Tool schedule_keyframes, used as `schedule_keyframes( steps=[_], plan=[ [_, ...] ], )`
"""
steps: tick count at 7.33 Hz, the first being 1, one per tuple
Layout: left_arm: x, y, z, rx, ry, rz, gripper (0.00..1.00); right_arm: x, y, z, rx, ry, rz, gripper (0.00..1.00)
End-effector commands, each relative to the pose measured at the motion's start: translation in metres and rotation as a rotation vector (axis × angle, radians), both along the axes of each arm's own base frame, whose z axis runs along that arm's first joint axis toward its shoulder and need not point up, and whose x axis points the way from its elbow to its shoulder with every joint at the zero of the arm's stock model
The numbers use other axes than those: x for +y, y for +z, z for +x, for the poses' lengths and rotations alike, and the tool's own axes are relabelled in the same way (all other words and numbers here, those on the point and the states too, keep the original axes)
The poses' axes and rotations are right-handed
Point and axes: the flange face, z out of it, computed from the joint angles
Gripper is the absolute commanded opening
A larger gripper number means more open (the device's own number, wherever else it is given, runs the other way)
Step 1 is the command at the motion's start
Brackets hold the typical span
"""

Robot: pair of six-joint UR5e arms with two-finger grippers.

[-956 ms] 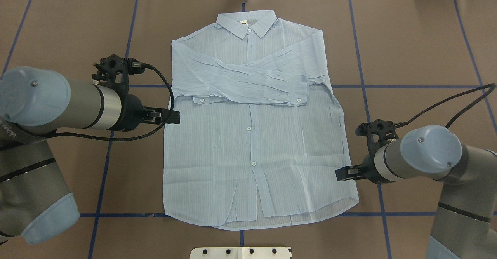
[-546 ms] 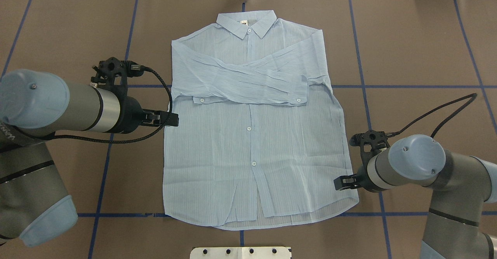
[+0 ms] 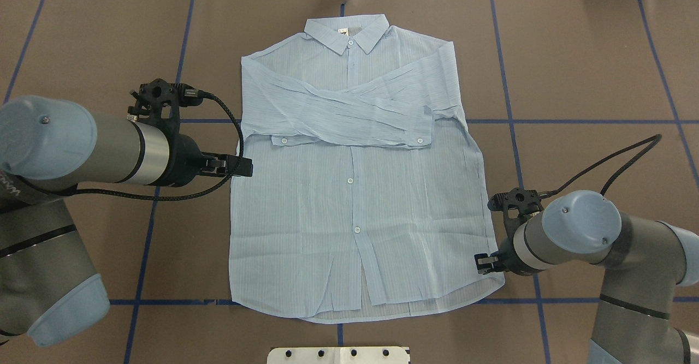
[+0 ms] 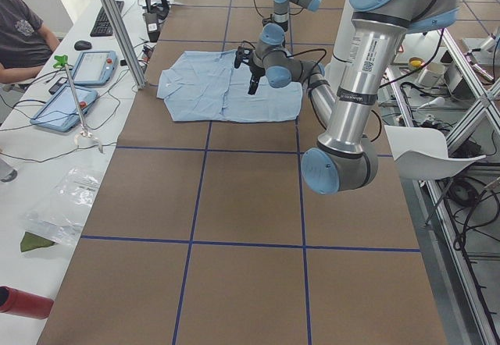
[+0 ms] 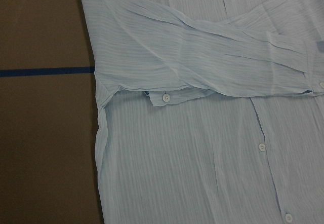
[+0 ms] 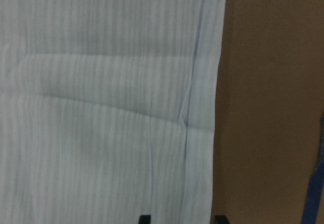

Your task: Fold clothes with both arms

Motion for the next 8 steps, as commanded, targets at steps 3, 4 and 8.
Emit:
schedule_keyframes(
  steps=[3, 4, 8],
  plan=[
    [0.0035, -0.0062, -0.0056, 0.014, 0.001, 0.008, 1.00, 0.0016, 0.0080, 0.0002, 0.010, -0.015, -0.026, 0.53],
    [0.0031, -0.0046, -0.0063, 0.011, -0.001, 0.007, 1.00, 0.0013, 0.0090, 0.0010, 0.012, -0.015, -0.028, 0.52],
    [0.0027, -0.0039, -0.0059, 0.010, -0.002, 0.006, 1.00, 0.0013, 0.0100, 0.0026, 0.019, -0.014, -0.032, 0.52]
  ],
)
